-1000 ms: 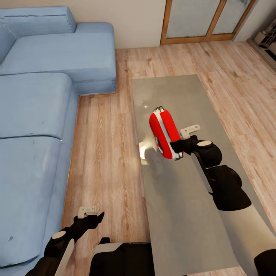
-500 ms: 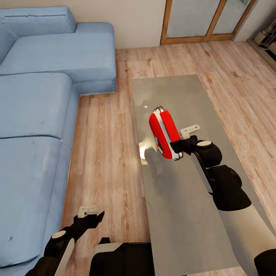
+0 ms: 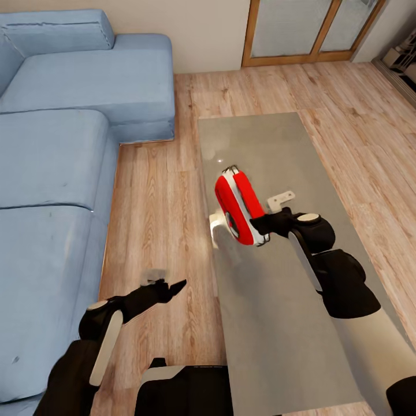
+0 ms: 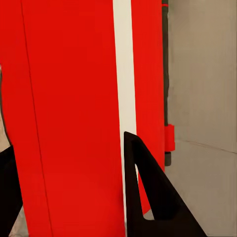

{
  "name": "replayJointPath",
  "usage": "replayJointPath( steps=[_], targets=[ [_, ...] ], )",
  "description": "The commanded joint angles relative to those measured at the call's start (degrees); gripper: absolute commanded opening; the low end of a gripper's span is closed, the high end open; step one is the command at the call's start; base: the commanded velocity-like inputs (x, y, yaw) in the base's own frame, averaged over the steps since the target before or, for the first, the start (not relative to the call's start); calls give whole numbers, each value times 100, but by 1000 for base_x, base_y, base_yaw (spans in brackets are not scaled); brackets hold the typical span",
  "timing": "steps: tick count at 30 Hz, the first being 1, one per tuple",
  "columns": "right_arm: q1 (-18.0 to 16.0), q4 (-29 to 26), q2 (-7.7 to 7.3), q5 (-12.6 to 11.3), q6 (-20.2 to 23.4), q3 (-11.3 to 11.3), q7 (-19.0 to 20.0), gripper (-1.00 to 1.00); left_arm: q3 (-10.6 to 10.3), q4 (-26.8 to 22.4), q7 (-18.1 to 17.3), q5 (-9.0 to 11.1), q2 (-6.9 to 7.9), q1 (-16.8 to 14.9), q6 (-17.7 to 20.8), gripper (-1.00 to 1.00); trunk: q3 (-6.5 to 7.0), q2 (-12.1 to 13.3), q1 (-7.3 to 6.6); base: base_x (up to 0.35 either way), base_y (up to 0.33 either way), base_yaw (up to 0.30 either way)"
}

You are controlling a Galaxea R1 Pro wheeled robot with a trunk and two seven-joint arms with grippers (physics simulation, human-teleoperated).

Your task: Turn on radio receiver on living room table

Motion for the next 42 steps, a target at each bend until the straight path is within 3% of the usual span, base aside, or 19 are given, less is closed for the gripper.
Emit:
replayJointPath(
  steps=[1, 6, 10, 12, 15, 17, 28, 29, 33, 39, 42],
  targets=[
    [-2, -3, -68, 129, 0, 1, 89, -100, 0, -1, -47, 64, -13, -80, 51, 100, 0, -1, -1, 0, 0, 0],
    [-2, -5, -511, 128, 0, 121, 553, -100, -1, -4, -188, 316, -39, -410, 293, 100, 0, -1, -1, 0, 0, 0],
    [-2, -11, -1049, 136, 0, 189, 1332, -100, -1, -7, -355, 376, -37, -465, 348, 100, 0, -1, -1, 0, 0, 0],
    [-2, -7, -1192, 133, 0, 227, 1439, -100, -1, -11, -382, 381, -38, -479, 401, 100, 0, -1, -1, 0, 0, 0],
    [-2, -5, -1267, 135, 0, 684, 1501, -100, -1, -13, -393, 390, -51, -624, 517, 100, 0, -1, -1, 0, 0, 0],
    [-2, -9, -1309, 131, 0, 860, 1513, -100, -1, -13, -398, 396, -126, -731, 704, 100, 0, -1, -1, 0, 0, 0],
    [-2, -14, -1292, 134, 0, 920, 1543, -100, -18, -4, -665, 386, -514, -779, 813, 100, 0, -1, -1, 0, 0, 0],
    [-2, -14, -1282, 136, 0, 915, 1544, -100, -19, -4, -669, 387, -523, -779, 814, -100, 0, -1, -1, 0, 0, 0],
    [-2, -14, -1252, 146, 0, 898, 1544, -100, -44, -4, -674, 384, -549, -779, 816, -100, 0, -1, -1, 0, 0, 0],
    [-2, -14, -1248, 146, 0, 866, 1544, -100, -249, 2, -661, 389, -556, -779, 817, -100, 0, -1, -1, 0, 0, 0],
    [-2, -14, -1259, 147, 0, 845, 1548, -100, -268, 4, -653, 392, -638, -779, 817, -100, 0, -1, -1, 0, 0, 0]
  ],
)
